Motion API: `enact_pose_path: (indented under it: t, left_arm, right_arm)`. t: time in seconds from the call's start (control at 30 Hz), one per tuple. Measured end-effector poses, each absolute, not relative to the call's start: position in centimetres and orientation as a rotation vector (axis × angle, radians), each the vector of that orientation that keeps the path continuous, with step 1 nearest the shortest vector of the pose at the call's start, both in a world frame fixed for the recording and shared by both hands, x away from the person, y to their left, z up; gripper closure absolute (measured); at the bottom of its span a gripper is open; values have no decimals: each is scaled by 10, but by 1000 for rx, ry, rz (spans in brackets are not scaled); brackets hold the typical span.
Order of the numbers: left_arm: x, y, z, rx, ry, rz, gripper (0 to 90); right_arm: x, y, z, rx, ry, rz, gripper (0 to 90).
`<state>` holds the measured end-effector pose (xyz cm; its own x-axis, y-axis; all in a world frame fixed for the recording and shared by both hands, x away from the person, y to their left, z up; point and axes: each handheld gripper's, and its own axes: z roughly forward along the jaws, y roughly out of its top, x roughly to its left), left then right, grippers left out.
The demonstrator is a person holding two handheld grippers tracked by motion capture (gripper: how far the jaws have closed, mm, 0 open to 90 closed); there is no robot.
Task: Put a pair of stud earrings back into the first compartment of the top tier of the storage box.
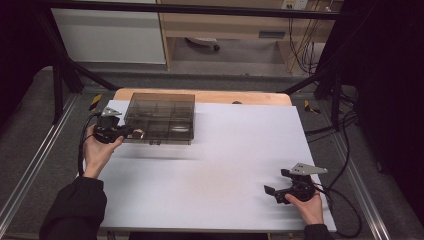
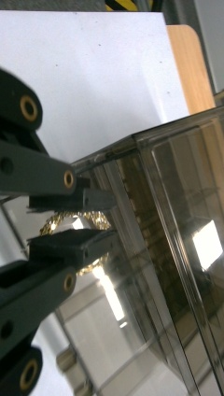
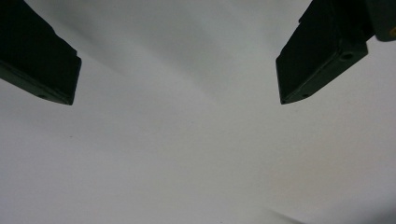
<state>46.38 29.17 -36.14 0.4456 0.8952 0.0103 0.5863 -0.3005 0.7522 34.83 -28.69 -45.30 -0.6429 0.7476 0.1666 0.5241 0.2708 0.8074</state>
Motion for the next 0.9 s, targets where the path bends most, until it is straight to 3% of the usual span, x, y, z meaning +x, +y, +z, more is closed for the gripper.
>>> enact_pose_path:
  t: [0.37,0.9]
  left_arm:
    - [433,295,-352,2000,1153,530,503]
    - [387,299,-391,1971,1075,533,165]
  right_arm:
    - [348,-287,-452,1179,2293,1316,5]
    - [348,-288,-452,1179,2291,1320,5]
